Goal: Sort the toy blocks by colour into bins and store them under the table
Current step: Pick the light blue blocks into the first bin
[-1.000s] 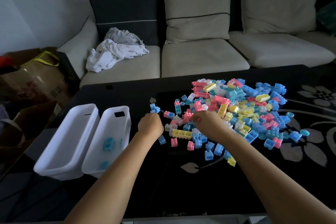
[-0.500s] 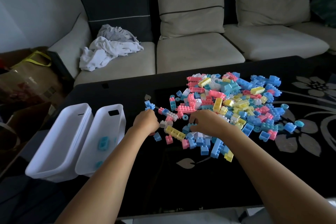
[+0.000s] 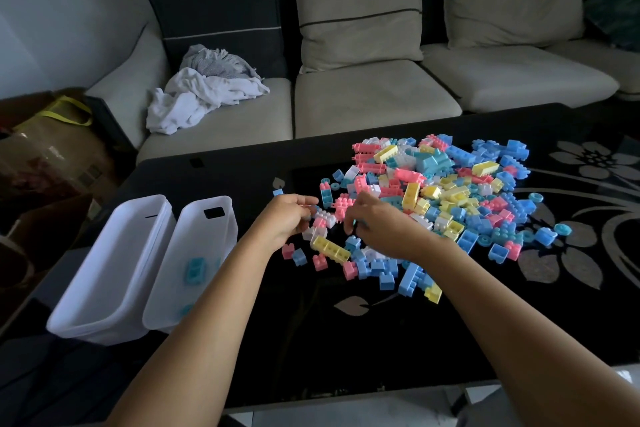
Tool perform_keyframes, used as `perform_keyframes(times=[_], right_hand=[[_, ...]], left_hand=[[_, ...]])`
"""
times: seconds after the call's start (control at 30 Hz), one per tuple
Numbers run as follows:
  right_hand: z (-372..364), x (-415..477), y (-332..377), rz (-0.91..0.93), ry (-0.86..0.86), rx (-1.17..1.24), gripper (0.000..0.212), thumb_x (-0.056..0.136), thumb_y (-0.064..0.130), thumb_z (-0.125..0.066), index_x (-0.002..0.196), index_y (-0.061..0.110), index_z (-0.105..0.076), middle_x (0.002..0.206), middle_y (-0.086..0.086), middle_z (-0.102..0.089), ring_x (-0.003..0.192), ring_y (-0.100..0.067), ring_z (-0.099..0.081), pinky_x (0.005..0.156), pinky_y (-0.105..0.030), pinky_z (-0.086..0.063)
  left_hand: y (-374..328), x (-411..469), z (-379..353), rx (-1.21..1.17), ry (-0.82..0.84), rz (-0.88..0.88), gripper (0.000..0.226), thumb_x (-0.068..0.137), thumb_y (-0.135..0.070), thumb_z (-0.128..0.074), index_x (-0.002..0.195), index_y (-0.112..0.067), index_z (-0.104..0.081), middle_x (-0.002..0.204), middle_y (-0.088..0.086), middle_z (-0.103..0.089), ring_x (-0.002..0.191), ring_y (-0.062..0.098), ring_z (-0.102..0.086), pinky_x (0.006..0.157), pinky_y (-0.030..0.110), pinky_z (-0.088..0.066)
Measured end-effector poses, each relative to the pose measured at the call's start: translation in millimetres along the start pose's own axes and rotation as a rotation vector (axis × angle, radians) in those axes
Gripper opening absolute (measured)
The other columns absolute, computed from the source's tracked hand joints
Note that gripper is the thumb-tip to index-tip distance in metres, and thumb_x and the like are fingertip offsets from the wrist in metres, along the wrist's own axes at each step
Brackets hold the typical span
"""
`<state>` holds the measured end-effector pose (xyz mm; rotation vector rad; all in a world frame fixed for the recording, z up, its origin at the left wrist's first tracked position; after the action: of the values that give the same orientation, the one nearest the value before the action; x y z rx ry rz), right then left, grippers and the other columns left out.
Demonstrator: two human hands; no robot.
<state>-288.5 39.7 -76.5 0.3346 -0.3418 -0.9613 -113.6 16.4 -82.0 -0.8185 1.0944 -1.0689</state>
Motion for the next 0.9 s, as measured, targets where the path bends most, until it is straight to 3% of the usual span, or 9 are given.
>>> perform_keyframes(times=[0.1,0.2,0.3,0.43,0.53,0.6,0.73,0.83,0.9], right_hand=[[-10,5,9,0.051,0.133,-0.062,0.021,0.092,0.010,-0.046,0.099,0.010,-0.066,0.099,0.001,-0.052,0.086,-0.014,-0.053,0.071,-0.020,-0.042],[-13,7,7,0.021,0.187,-0.084,0.020,0.091,0.016,-0.053,0.103,0.012,-0.068,0.103,0.001,-0.064,0.087,-0.013,-0.059,0.072,-0.022,-0.048],[-10,6,0,-0.027,0.205,-0.107,0.026,0.089,0.029,-0.061,0.111,0.017,-0.068,0.111,0.003,-0.066,0.095,-0.013,-0.061,0.079,-0.028,-0.050],[-9,8,-2,-0.054,0.197,-0.187,0.032,0.084,0.040,-0.066,0.109,0.020,-0.069,0.110,0.004,-0.065,0.096,-0.016,-0.061,0.077,-0.032,-0.052],[-9,12,1,-0.053,0.225,-0.236,0.033,0.083,0.038,-0.068,0.109,0.018,-0.068,0.111,0.000,-0.062,0.098,-0.019,-0.058,0.071,-0.029,-0.047],[-7,12,0,-0.050,0.241,-0.245,0.035,0.081,0.038,-0.070,0.110,0.019,-0.067,0.113,0.001,-0.060,0.101,-0.019,-0.057,0.076,-0.031,-0.049],[-6,8,-1,-0.006,0.252,-0.232,0.045,0.078,0.038,-0.072,0.120,0.023,-0.062,0.116,0.001,-0.053,0.103,-0.019,-0.053,0.080,-0.032,-0.048],[-11,10,1,0.071,0.210,-0.205,0.045,0.080,0.037,-0.070,0.122,0.026,-0.062,0.115,0.003,-0.052,0.102,-0.015,-0.052,0.076,-0.026,-0.043],[-15,12,2,0.104,0.196,-0.192,0.039,0.082,0.036,-0.069,0.119,0.026,-0.064,0.115,0.005,-0.055,0.102,-0.014,-0.053,0.075,-0.025,-0.042]], left_hand=[[2,1,-1,-0.387,-0.006,0.151,0.035,0.091,0.013,-0.034,0.110,0.000,-0.060,0.089,0.005,-0.056,0.073,0.012,-0.052,0.059,0.022,-0.045],[3,5,-1,-0.450,-0.032,0.198,0.044,0.085,0.018,-0.028,0.109,0.001,-0.060,0.081,0.006,-0.053,0.064,0.011,-0.048,0.051,0.020,-0.042],[-6,13,-5,-0.304,-0.099,0.182,0.045,0.083,0.017,-0.028,0.106,0.002,-0.063,0.076,0.006,-0.051,0.056,0.008,-0.040,0.046,0.017,-0.034],[-31,31,-13,0.155,-0.147,0.111,0.012,0.094,-0.012,-0.048,0.092,-0.011,-0.060,0.080,0.001,-0.053,0.059,0.009,-0.043,0.054,0.022,-0.036],[-41,46,-21,0.598,-0.134,0.001,0.023,0.094,-0.023,-0.054,0.076,-0.010,-0.050,0.071,0.001,-0.049,0.056,0.010,-0.044,0.051,0.021,-0.036],[-41,51,-27,0.776,-0.148,-0.010,0.029,0.094,-0.026,-0.055,0.073,-0.008,-0.045,0.068,0.001,-0.044,0.054,0.010,-0.040,0.046,0.020,-0.029],[-34,59,-39,0.835,-0.108,0.017,0.032,0.090,-0.031,-0.061,0.105,-0.003,-0.055,0.079,0.003,-0.053,0.064,0.013,-0.050,0.053,0.022,-0.038],[-31,61,-43,0.880,-0.115,0.004,0.036,0.090,-0.030,-0.062,0.111,-0.002,-0.056,0.099,0.009,-0.061,0.074,0.017,-0.052,0.053,0.023,-0.039],[-31,62,-44,0.886,-0.116,0.009,0.034,0.090,-0.027,-0.062,0.111,-0.001,-0.057,0.098,0.009,-0.063,0.070,0.016,-0.052,0.049,0.022,-0.036]])
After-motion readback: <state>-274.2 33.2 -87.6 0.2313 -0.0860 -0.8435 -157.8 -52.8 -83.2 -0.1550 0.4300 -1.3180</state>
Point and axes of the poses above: each hand's wrist, its own x-axis towards the middle knuckle, its own z-axis out of the back of the hand, y = z × x, the point moved 3 cm from there along x, towards the middle knuckle
